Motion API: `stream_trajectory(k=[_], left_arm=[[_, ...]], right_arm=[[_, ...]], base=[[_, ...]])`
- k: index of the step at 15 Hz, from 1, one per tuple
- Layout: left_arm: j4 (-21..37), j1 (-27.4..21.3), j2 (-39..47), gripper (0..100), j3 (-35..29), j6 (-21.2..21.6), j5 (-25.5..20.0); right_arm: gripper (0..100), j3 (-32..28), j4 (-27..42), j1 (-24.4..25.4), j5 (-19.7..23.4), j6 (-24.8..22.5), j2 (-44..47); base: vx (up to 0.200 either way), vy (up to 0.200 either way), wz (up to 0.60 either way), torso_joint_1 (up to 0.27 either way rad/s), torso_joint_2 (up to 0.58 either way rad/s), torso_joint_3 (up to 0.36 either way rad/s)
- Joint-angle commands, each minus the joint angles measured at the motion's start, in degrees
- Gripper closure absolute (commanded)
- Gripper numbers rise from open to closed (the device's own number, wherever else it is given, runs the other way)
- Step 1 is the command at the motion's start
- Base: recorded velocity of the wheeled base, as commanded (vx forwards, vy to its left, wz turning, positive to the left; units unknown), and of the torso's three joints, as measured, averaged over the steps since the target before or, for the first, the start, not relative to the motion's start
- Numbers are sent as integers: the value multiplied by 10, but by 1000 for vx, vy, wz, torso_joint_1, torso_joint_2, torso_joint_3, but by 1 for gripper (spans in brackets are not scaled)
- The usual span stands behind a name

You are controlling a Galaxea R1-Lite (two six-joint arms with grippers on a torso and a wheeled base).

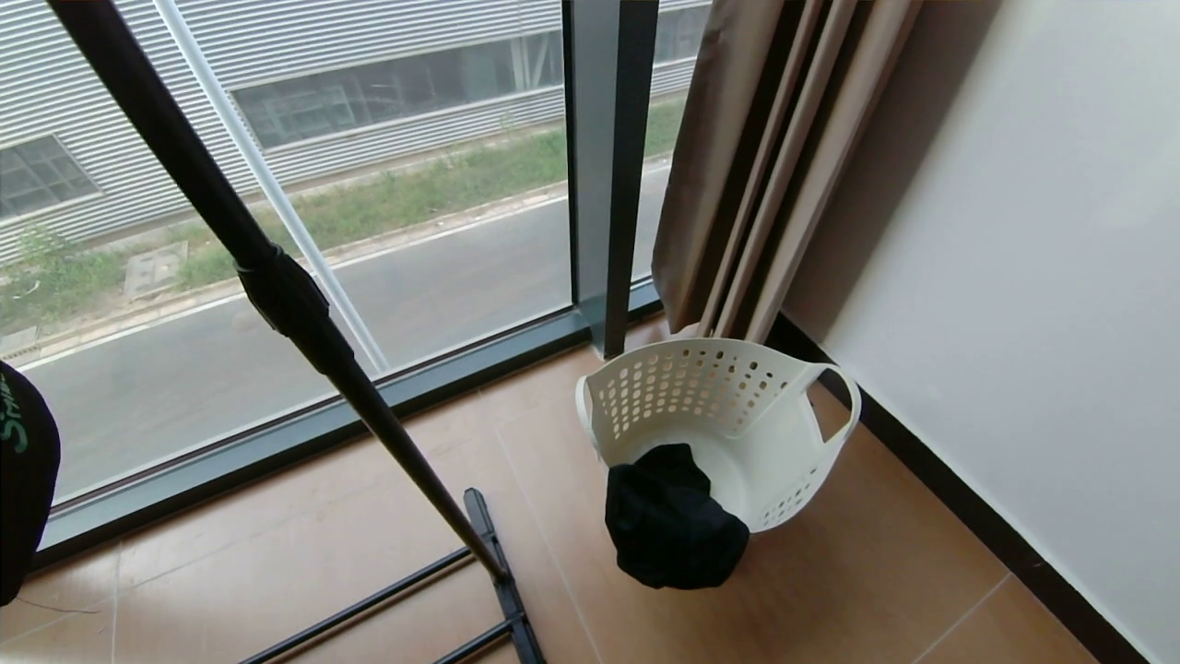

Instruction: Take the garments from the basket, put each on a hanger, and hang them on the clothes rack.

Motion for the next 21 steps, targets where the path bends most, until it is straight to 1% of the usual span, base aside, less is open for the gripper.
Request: stream_trajectory(k=[1,21], left_arm=[[0,0,0,0,0,0,0],[0,0,0,0,-1,-2,0]], right_arm=[[0,0,0,0,0,0,1],[0,0,-2,0,-3,2,1]], base=[[0,0,0,2,2,-203],[0,0,0,1,4,-198]])
